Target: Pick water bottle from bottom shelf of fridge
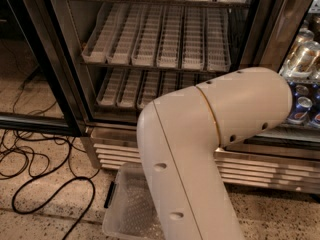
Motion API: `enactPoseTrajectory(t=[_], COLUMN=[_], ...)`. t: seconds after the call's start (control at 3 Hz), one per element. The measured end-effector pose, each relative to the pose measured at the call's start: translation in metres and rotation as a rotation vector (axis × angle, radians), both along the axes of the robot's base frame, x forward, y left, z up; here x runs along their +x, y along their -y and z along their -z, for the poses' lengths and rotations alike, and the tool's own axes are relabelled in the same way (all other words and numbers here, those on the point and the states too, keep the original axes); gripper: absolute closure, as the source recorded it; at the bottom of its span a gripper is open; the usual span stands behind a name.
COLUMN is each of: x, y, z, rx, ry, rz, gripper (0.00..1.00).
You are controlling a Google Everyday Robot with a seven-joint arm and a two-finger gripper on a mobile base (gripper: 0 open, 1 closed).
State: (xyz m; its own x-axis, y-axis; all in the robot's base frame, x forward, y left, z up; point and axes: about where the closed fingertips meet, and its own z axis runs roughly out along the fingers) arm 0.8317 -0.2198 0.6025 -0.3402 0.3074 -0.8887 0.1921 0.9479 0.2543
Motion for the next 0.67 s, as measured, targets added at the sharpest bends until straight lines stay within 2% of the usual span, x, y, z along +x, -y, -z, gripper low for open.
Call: enactPoseTrajectory(t=[0.67], x=[-0.0010], y=[-0.0034], z=[0.0040], rx=[0.026], ry=[-0.017], rz=[-0.001], gripper=[1.00])
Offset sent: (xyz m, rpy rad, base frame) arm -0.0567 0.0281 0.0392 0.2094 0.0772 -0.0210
